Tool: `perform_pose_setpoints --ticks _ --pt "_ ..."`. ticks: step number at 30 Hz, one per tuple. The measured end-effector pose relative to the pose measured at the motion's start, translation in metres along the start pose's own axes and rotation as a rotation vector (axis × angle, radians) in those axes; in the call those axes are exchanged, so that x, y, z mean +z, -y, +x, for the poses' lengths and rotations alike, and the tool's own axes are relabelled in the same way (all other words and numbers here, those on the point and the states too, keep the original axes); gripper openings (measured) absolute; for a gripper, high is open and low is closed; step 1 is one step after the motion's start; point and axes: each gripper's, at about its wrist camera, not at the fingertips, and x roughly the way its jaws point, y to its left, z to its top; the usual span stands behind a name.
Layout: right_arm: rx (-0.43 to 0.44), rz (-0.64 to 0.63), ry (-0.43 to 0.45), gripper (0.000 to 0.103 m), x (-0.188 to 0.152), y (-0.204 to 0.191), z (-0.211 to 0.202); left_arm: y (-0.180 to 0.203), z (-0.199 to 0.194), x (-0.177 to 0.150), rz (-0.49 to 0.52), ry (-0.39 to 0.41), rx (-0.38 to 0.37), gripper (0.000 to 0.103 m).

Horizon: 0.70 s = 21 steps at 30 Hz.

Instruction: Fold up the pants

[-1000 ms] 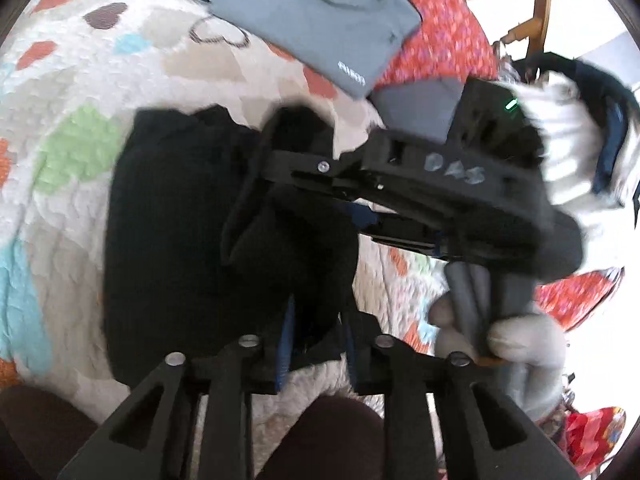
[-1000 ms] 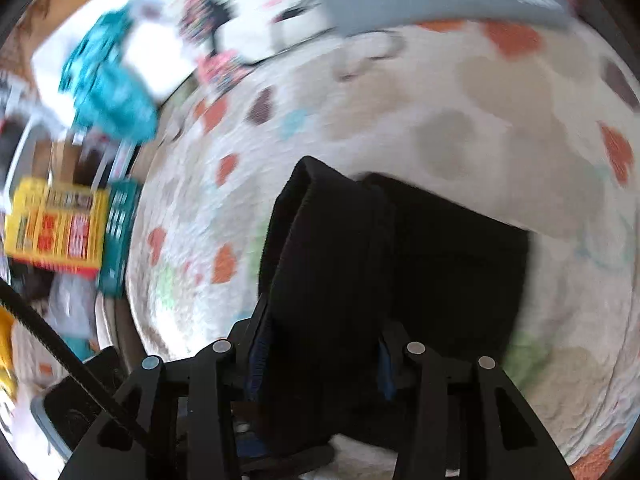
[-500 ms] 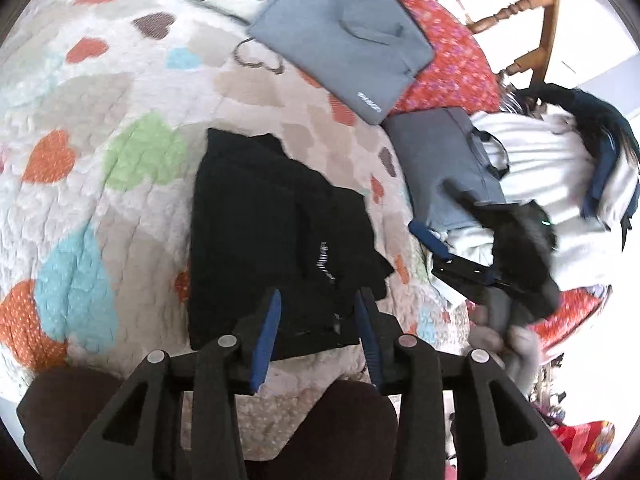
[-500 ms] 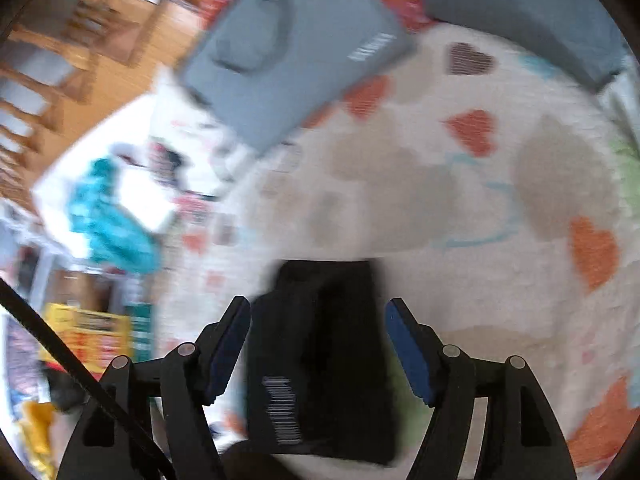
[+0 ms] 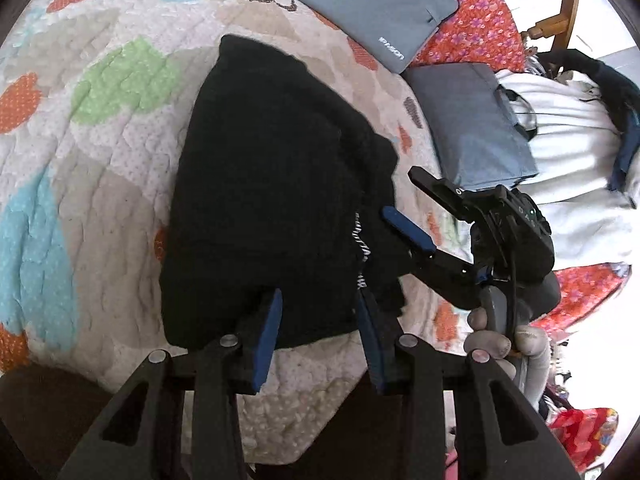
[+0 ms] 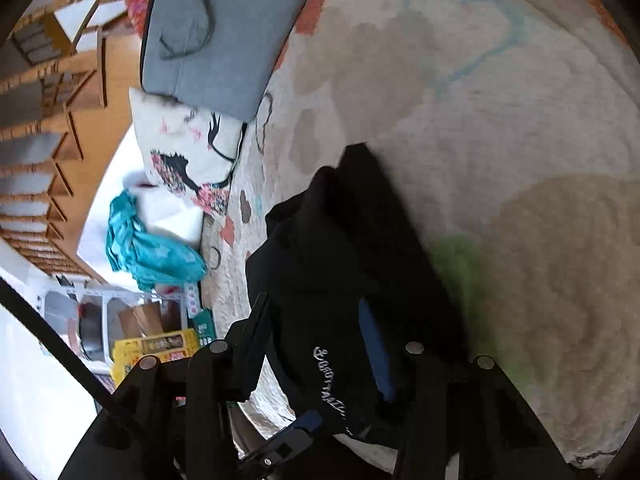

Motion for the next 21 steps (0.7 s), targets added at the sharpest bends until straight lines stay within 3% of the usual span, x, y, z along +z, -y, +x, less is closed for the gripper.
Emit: perform_pose_setpoints --ticks 3,6,9,14,18,21 --pt "-0.046 -0.1 0.035 0.068 -0.003 -0.032 -0.014 0.006 -0.024 -0.004 0.041 0.038 -0.009 0.037" --pt "0.001 -0.198 0.018 0.07 -0.001 -0.068 -0.011 0.005 -0.032 -0.008 0.054 0.078 -0.003 0.038" --pt "0.068 -0.232 -0.085 0.074 0.003 -0.091 0.023 -0.004 -0.016 -0.008 0.023 0.043 0.007 0.038" --pt "0.162 -0.123 -0.372 0.074 0.01 -0.101 0.138 -0.002 -0.003 -0.011 0.041 0.033 0.003 0.039" --pt "-0.019 -0.157 -0.361 0.068 0.024 -0.1 0.186 -0.007 0.0 -0.007 0.03 0.036 -0.006 0.038" --pt "-0.131 -0.246 -0.242 0.068 0.042 -0.117 0.18 -0.011 -0.002 -0.005 0.014 0.023 -0.042 0.038"
